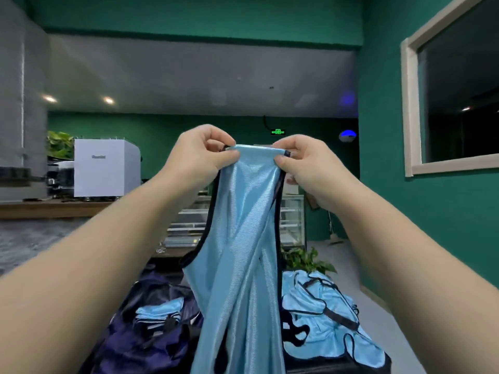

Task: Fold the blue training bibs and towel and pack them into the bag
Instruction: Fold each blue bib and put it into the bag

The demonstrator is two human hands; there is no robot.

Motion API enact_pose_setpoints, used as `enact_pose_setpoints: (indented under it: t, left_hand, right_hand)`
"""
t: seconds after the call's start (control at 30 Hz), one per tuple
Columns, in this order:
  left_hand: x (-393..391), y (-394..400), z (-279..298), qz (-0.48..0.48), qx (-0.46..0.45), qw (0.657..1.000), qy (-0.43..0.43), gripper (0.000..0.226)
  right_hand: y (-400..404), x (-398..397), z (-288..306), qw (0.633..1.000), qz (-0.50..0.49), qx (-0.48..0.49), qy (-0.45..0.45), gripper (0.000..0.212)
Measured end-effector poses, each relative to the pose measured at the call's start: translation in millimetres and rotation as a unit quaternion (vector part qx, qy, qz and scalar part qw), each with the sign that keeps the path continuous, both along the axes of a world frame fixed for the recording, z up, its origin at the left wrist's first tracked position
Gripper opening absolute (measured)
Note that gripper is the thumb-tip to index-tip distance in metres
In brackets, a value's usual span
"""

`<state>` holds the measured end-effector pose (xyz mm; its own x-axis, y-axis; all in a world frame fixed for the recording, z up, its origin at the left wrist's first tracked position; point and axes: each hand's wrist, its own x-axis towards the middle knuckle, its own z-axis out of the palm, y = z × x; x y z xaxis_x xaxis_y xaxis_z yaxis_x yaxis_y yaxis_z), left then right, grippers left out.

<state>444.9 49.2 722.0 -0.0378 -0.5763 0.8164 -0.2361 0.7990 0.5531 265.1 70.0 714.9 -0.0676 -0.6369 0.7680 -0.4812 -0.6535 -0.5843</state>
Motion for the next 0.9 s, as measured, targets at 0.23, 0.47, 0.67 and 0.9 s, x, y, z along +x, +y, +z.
enact_pose_setpoints:
  t: [0.23,0.47,0.67,0.9]
  left_hand:
    - [10,6,11,0.192,-0.088,0.928,-0.308,0.01]
    - [1,3,1,0.121,-0.023,0.943,-0.309,0.021]
    - [2,5,-9,0.005,-0.012,0.972,-0.233,0.03]
    - [16,-2,-6,0.038,-0.041,0.979,-0.195,0.037]
  right_hand:
    - [8,0,7,0.978,-0.114,-0.004,0.175,0.025]
    - [0,19,2,0.935,-0.224,0.026,0.273,0.026]
    - [5,31,4,0.941,-0.207,0.035,0.266,0.024]
    - [8,36,6,0.98,-0.036,0.08,0.181,0.029]
